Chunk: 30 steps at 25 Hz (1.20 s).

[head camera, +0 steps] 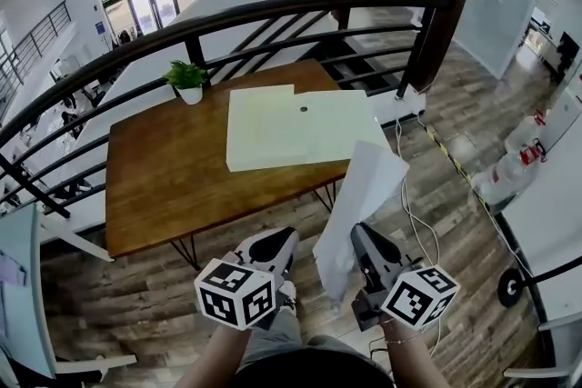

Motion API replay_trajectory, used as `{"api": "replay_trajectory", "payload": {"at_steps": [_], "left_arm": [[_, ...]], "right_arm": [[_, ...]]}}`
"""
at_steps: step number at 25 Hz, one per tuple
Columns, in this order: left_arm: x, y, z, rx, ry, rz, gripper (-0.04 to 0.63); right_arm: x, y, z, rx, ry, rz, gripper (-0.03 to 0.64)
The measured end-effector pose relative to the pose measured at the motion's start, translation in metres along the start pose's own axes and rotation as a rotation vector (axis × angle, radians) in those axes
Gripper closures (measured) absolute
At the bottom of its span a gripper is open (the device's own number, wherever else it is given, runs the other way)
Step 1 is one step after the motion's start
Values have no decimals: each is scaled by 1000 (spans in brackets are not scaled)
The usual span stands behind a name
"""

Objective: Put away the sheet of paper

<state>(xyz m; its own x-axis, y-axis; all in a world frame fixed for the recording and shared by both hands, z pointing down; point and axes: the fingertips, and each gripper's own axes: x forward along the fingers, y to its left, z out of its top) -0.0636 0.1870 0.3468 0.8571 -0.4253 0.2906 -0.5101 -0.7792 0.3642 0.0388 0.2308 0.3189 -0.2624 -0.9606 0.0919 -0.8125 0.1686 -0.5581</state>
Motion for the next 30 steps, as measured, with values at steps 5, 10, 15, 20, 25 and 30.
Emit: {"api": "replay_trajectory", "payload": {"at_steps": [5,10,15,20,25,30], "left_arm": [[32,43,32,-7,13,-28,569],[58,84,66,-1,-3,-39,569],[77,124,85,-20,-7,-13,569],[89,147,96,-28,-11,-2,569],[104,161,100,-45,-3,10,569],[124,172,113,-52,-1,15,569]], "right_arm": [[57,-14,27,-3,-18,-24,588],[107,-26,43,-8,-26,-44,588],[143,-34,54,-16,-25,-50,588],[163,-40,60,-15,-22,-51,588],[186,-47,70,-32,-1,-22,588],[215,-57,92,-31,12,17,588]]}}
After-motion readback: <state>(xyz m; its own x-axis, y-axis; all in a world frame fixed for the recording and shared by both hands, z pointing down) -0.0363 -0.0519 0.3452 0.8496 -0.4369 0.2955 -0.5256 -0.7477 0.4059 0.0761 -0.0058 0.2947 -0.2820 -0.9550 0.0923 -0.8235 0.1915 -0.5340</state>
